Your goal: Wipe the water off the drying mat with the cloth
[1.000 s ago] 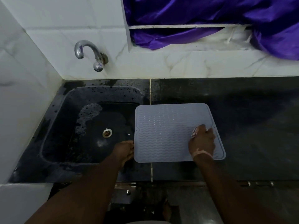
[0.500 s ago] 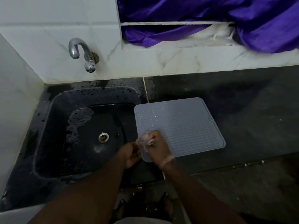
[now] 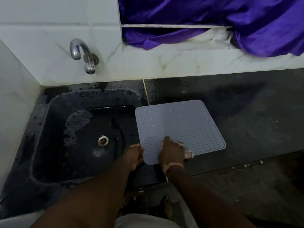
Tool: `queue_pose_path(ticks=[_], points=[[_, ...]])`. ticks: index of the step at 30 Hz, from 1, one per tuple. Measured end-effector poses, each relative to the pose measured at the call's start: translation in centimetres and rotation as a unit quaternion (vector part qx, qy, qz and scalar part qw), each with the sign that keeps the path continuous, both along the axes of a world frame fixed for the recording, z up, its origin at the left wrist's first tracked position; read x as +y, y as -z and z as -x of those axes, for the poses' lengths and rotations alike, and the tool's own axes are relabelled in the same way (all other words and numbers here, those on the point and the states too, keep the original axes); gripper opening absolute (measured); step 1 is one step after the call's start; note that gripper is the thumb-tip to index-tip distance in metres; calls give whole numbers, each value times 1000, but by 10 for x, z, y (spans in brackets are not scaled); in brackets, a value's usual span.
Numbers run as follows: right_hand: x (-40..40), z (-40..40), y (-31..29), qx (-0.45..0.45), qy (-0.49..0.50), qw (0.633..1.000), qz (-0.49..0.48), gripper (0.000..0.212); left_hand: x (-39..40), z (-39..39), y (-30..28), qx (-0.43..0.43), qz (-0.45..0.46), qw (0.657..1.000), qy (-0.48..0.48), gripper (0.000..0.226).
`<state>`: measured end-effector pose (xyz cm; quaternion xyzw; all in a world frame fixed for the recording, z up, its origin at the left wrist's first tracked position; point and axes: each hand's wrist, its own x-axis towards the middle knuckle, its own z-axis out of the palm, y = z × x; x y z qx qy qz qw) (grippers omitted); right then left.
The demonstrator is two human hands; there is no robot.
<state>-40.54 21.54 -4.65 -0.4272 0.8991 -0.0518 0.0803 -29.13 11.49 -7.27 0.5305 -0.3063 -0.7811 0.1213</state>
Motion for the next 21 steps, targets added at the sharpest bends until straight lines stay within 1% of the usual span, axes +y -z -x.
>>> queue_pose_path(ticks=[1,2,4,5,6,7,8,9,10,11,12,13,14,15,16,17,19,20,21], points=[[-6,-16,-2,-20,-27,999,1,32,1,1,-2,2,-7,1000,-3,27],[-12,-31,-4,-59,-54,997,9,31,0,3,-4,-7,-14,1000,-5,24],[-22,-49,-10,-164,-104,981,25,26,-4,1,-2,-40,-35,999,-11,17],[-25,-46,-11,-230,-92,968,49,20,-6,-1,2,-50,-44,998,-8,16],[-27,-35,-16,-299,-55,949,87,12,-7,-4,6,-48,-52,997,-8,18],[-28,-19,-23,-363,-10,922,134,8,-8,-5,11,-43,-53,998,-11,22],[-28,2,-27,-410,32,893,183,14,-8,-5,13,-40,-46,998,-20,25],[-24,24,-33,-445,73,863,230,18,-8,-4,14,-45,-30,998,-35,25],[-20,48,-37,-479,121,828,267,12,-8,-2,15,-59,-9,997,-55,23],[-16,66,-42,-498,164,797,299,2,-9,1,12,-73,13,994,-76,20],[-13,84,-44,-509,196,773,325,15,-10,5,10,-84,33,992,-92,18],[-9,100,-47,-507,205,764,341,18,-12,8,7,-91,50,990,-101,17],[-5,112,-49,-496,208,768,349,14,-14,10,5,-97,68,988,-102,20],[-3,123,-50,-466,209,789,341,12,-14,12,2,-103,86,986,-98,22],[-1,133,-50,-421,205,822,323,16,-14,14,3,-112,101,984,-90,23],[-1,143,-47,-358,193,865,294,23,-13,14,3,-117,113,983,-84,23],[3,154,-38,-249,143,933,214,31,-8,15,6,-130,135,980,-66,22],[5,154,-29,-219,98,957,162,30,-5,15,8,-138,148,978,-59,20],[8,150,-21,-204,41,971,116,25,-2,15,11,-143,157,976,-57,18]])
